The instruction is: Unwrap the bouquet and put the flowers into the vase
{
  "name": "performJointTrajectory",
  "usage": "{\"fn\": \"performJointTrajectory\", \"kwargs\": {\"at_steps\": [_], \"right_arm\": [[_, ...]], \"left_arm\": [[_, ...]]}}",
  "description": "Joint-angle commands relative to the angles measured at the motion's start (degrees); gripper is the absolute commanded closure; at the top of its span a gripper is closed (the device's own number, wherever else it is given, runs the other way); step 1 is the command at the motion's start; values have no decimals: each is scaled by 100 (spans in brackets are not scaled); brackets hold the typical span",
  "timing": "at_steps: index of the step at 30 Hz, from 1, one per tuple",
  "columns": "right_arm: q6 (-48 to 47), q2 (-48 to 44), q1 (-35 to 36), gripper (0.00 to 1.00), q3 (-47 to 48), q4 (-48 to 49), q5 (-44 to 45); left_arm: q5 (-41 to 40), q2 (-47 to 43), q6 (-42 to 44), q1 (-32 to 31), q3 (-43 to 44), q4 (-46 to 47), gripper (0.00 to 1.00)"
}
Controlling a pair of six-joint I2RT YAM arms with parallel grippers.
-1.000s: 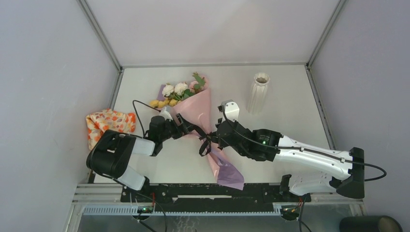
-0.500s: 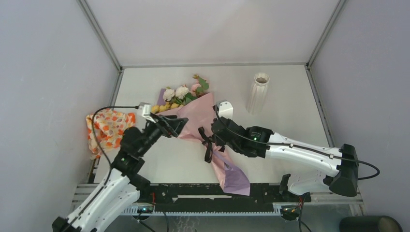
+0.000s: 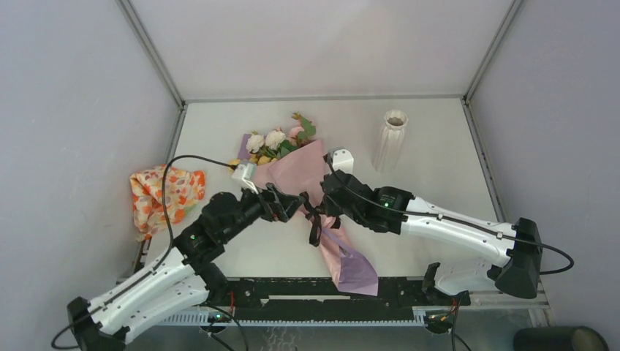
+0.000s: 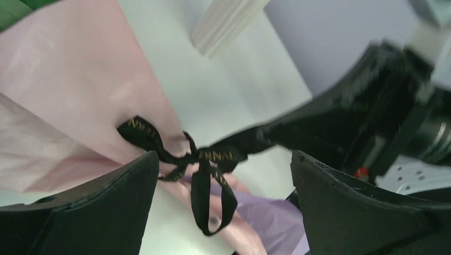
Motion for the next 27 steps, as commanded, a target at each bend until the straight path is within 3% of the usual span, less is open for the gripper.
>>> {"fn": "performJointTrajectory", "kwargs": {"at_steps": [1,8,14,21,27], "right_arm": [[75,-24,-310,100,77,304,-331],[-82,133,-698,100,77,535,-1395],[-125,386,-834,100,78,543,-1684],[-165,411,-858,100,77,544,-1730],[-221,350,-926,100,82,695,-2081]], "left_arm": [[-2691,144,841,-1500,572,-1097,3],[-5509,1844,1057,-3491,1067,-1609,12],[-6992,3439,656,-4142,2010,-2393,12],[-7518,4060,335,-4449,2432,-2723,12],[-7334,3996,704,-4568,2174,-2123,15]]}}
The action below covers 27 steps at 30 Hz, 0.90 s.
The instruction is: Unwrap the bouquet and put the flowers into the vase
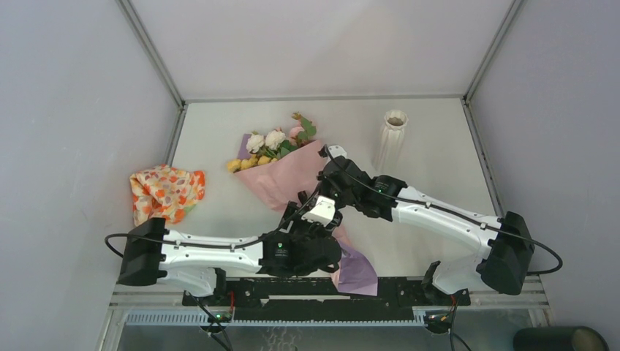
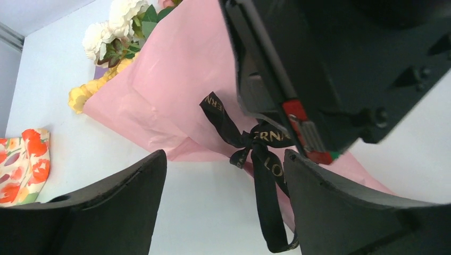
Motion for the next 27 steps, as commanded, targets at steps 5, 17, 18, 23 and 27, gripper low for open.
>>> {"fn": "performJointTrajectory", "kwargs": {"at_steps": [5,17,18,23,27], "right_arm": [[-181,-194,-207,100,77,447,-838],[-66,-662,-202,100,78,581,-1066],[-50,-721,-190,100,77,587,-1092],[-1,-984,-122,100,77,615,-1187],[-38,-1000,-77,100,193,584,-1283]], "left_arm": [[-204,-340,104,-171,-351,817,17],[-191,-2247,-735,-144,-1849,1725,26],[-239,-2469,-904,-124,-1986,1696,26],[33,-3430,-1314,394,-2379,1520,26],[545,-3817,-1257,746,-2628,1779,25]]}}
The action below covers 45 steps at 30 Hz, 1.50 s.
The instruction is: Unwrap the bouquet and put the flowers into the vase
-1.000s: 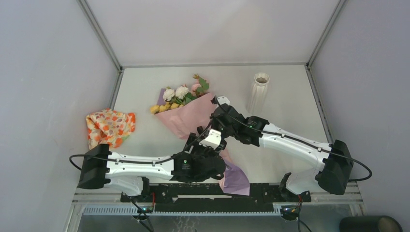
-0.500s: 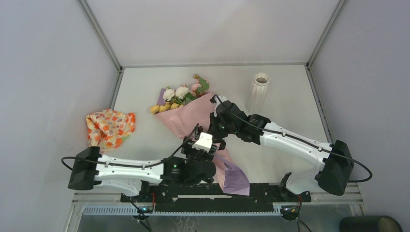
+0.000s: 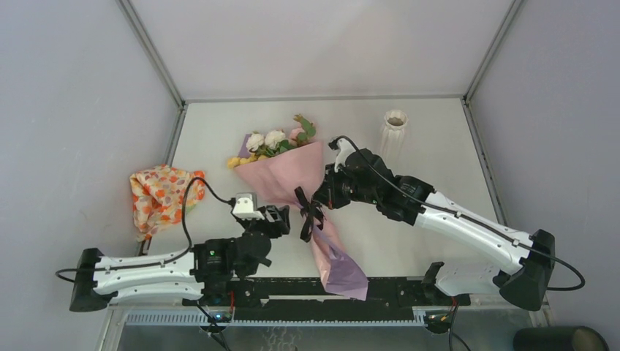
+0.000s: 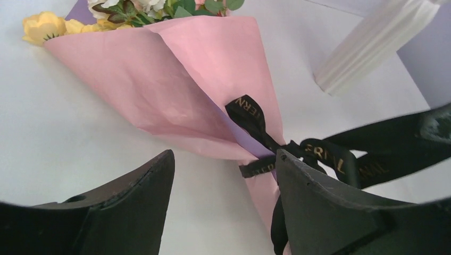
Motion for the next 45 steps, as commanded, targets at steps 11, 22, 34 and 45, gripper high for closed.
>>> {"fn": "performJointTrajectory", "kwargs": {"at_steps": [11,22,34,45], "right_arm": [[-404,1062,150,100,1013,-168,-186],[-663,2474,-468,81,1675,-575,-169],[-718,1728,-407,31,1529,-879,843],[-286,1004,448,40,286,-538,974]], "left_arm": [[642,-605,-73,287,-244,461,23],[532,-782,-239,294,-368,299,22],[585,-517,-408,481,-330,217,18],[664,-359,-388,596,-182,127,16]]}}
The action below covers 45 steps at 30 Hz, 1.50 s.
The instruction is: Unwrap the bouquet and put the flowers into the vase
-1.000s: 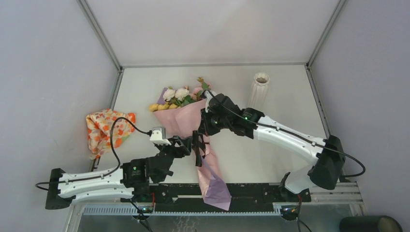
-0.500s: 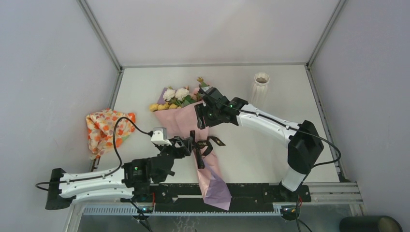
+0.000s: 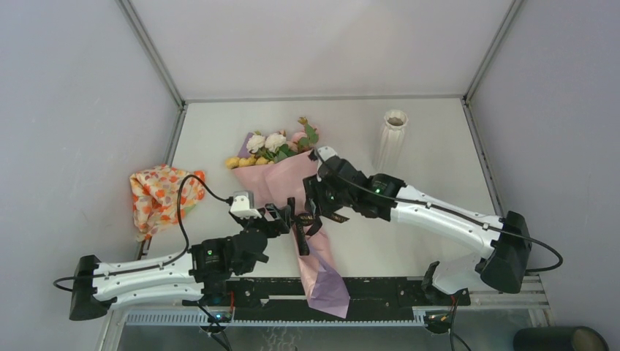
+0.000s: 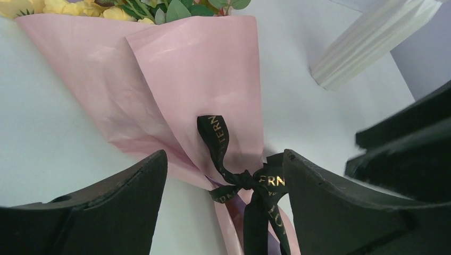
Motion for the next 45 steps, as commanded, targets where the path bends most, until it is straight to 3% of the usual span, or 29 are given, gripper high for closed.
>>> {"fn": "performJointTrajectory", "kwargs": {"at_steps": [1,10,25,33,37,40,45], "right_arm": [[300,89,197,40,-490,336,12],[337,596,198,40,-679,756,-123],[232,830,-128,60,-677,1079,-450],[355,883,-52,50,-677,1112,-797],[413,991,34,51,-681,1150,-765],[462,1057,46,55,-677,1188,-784],[506,1016,58,76,-681,1193,-696]], "left_arm": [[-13,18,-97,41,130,-10,16],[-14,-121,-244,49,114,-209,16],[-39,-83,-344,44,63,-285,16],[-54,-90,-362,48,37,-291,16],[-40,-81,-364,58,36,-291,16],[-39,-95,-375,56,36,-311,16],[-63,-153,-425,58,-11,-339,16]]}}
